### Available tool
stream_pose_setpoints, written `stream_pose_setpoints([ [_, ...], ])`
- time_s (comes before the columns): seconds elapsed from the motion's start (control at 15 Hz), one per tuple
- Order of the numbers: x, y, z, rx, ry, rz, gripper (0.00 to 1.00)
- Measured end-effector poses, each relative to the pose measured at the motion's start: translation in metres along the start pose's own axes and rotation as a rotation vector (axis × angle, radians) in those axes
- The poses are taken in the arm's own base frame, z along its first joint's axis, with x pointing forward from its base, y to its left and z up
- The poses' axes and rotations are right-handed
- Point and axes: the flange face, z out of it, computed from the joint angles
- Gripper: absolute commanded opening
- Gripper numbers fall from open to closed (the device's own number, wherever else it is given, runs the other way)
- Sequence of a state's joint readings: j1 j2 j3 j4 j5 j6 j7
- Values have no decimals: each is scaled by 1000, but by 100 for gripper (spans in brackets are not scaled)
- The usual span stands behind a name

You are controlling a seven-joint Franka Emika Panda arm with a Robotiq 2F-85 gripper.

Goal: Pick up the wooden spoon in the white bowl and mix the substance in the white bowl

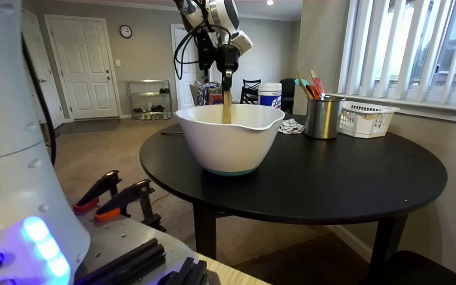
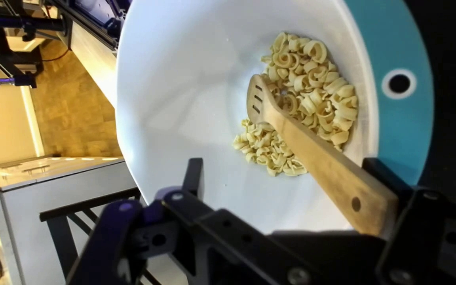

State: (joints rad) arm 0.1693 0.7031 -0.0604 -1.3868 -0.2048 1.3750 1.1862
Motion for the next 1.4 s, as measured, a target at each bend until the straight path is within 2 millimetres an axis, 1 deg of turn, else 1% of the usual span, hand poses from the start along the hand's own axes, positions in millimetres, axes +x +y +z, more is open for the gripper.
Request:
stream_pose_setpoints([
  [0.27, 2, 2, 1, -10, -4, 6, 100],
  [0.33, 2, 2, 1, -11, -4, 5, 75],
  [0.4, 2, 2, 1, -11, -4, 5, 74],
  [0.47, 2, 2, 1, -11, -4, 5, 68],
  [0.53, 2, 2, 1, -10, -3, 5, 60],
  [0.67, 2, 2, 0, -9, -2, 5, 49],
  [1.0, 2, 4, -4, -10, 2, 8, 15],
  [1.13, 3, 7, -6, -15, 1, 11, 3],
  [1.2, 4, 8, -7, -16, 1, 13, 0],
  [1.33, 5, 9, -9, -16, 0, 18, 0],
  [1.4, 6, 10, -10, -15, 1, 20, 3],
])
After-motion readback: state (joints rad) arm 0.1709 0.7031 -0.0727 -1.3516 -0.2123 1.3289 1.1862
